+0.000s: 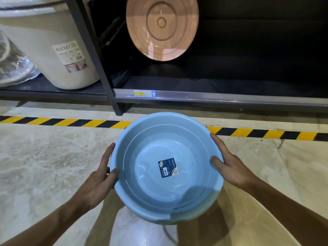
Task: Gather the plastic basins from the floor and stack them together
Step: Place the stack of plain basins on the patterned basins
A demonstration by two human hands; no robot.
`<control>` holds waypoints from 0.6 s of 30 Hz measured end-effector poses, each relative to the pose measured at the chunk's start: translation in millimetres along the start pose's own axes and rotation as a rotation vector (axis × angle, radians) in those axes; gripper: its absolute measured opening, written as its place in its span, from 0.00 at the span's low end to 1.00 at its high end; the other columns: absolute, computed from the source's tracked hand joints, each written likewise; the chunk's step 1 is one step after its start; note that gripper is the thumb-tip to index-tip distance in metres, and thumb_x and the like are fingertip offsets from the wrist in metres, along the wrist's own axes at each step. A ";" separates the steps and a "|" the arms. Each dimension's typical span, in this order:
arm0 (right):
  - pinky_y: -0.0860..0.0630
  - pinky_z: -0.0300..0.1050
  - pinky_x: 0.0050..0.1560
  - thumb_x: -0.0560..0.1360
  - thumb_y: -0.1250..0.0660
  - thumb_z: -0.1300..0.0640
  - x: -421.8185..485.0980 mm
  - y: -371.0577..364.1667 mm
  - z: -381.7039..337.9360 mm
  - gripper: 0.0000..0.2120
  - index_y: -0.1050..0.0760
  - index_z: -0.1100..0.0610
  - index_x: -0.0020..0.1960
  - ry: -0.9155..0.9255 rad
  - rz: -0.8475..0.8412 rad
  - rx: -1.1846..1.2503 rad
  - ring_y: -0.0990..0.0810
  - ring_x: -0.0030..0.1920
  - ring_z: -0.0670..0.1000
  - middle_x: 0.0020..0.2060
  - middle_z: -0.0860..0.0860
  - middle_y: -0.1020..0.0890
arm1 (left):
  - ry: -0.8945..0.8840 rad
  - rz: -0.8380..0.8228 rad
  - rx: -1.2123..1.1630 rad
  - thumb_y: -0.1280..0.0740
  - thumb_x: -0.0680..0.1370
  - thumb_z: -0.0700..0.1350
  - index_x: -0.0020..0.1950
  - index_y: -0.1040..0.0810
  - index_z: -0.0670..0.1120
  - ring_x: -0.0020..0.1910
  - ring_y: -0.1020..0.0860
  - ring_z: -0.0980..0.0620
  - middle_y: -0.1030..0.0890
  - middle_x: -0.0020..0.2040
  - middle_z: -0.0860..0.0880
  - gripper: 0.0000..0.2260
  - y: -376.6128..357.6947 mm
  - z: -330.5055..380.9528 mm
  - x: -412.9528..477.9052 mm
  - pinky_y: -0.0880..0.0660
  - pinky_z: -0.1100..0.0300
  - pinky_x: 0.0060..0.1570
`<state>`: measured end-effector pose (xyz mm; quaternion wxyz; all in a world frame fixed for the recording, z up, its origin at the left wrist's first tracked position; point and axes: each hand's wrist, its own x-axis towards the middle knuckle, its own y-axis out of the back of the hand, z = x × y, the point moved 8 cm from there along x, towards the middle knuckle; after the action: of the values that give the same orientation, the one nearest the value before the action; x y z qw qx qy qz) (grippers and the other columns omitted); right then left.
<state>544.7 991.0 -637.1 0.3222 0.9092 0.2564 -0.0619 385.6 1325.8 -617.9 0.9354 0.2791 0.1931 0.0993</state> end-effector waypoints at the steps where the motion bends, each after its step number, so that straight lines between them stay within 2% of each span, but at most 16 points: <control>1: 0.24 0.36 0.45 0.84 0.44 0.51 0.8 -2.3 -1.5 0.30 0.53 0.23 0.73 0.002 0.007 0.025 0.22 0.53 0.40 0.57 0.26 0.29 | 0.007 0.001 -0.017 0.44 0.75 0.60 0.71 0.55 0.79 0.47 0.17 0.49 0.17 0.46 0.45 0.30 1.5 -1.0 -1.2 0.25 0.47 0.59; 3: 0.24 0.37 0.48 0.84 0.43 0.51 0.6 -6.3 -2.0 0.29 0.51 0.23 0.73 -0.006 0.013 0.075 0.24 0.55 0.37 0.57 0.24 0.30 | 0.009 -0.002 -0.043 0.43 0.78 0.59 0.71 0.54 0.79 0.48 0.17 0.49 0.16 0.48 0.46 0.28 2.5 -2.4 -3.8 0.26 0.46 0.61; 5: 0.26 0.39 0.52 0.84 0.43 0.53 -2.2 -7.4 -1.0 0.29 0.48 0.24 0.74 -0.011 0.017 0.104 0.26 0.56 0.34 0.59 0.23 0.32 | -0.004 -0.013 -0.060 0.43 0.78 0.58 0.72 0.53 0.79 0.50 0.17 0.50 0.17 0.54 0.52 0.28 1.4 -0.1 -7.3 0.26 0.45 0.62; 7: 0.27 0.36 0.51 0.84 0.43 0.54 -5.8 -1.2 -3.8 0.30 0.47 0.23 0.73 -0.008 0.037 0.121 0.27 0.56 0.30 0.60 0.21 0.33 | -0.016 -0.017 -0.064 0.43 0.76 0.59 0.72 0.52 0.79 0.52 0.17 0.51 0.20 0.57 0.59 0.29 2.5 7.8 -7.8 0.26 0.44 0.62; 10: 0.26 0.30 0.45 0.83 0.42 0.53 -3.9 14.7 -21.7 0.29 0.45 0.22 0.71 0.015 0.068 0.166 0.27 0.55 0.27 0.58 0.19 0.32 | -0.036 0.011 -0.059 0.44 0.75 0.59 0.71 0.51 0.80 0.52 0.17 0.51 0.18 0.55 0.55 0.29 14.7 23.1 -2.0 0.27 0.43 0.63; 12: 0.25 0.30 0.42 0.83 0.42 0.52 -3.4 25.1 -34.9 0.29 0.45 0.23 0.72 0.026 0.085 0.173 0.27 0.55 0.29 0.59 0.20 0.32 | -0.059 0.034 -0.054 0.43 0.77 0.58 0.71 0.50 0.80 0.54 0.18 0.51 0.18 0.55 0.59 0.27 24.4 34.5 1.0 0.27 0.42 0.63; 14: 0.25 0.32 0.45 0.82 0.42 0.53 -11.3 37.6 -39.1 0.29 0.45 0.23 0.72 0.019 0.110 0.180 0.26 0.57 0.32 0.60 0.21 0.32 | -0.065 0.019 -0.065 0.43 0.83 0.52 0.70 0.48 0.80 0.56 0.18 0.50 0.18 0.54 0.65 0.27 25.9 45.1 3.7 0.27 0.43 0.64; 16: 0.24 0.35 0.48 0.81 0.42 0.52 -27.0 53.6 -35.1 0.29 0.45 0.24 0.73 -0.009 0.143 0.194 0.25 0.58 0.36 0.60 0.23 0.31 | -0.068 -0.029 -0.075 0.45 0.84 0.46 0.69 0.47 0.81 0.57 0.19 0.51 0.19 0.53 0.68 0.28 19.1 60.3 3.6 0.28 0.43 0.64; 18: 0.22 0.36 0.46 0.81 0.42 0.52 -45.5 78.8 -30.2 0.29 0.46 0.26 0.74 -0.041 0.193 0.195 0.25 0.58 0.38 0.59 0.26 0.31 | -0.090 -0.074 -0.086 0.46 0.84 0.45 0.68 0.46 0.82 0.58 0.20 0.53 0.20 0.53 0.71 0.29 7.8 85.1 3.8 0.27 0.44 0.64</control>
<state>543.8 938.1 -557.1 0.2420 0.9551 0.1540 -0.0737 423.9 1292.1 -549.2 0.9573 0.2355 0.1566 0.0605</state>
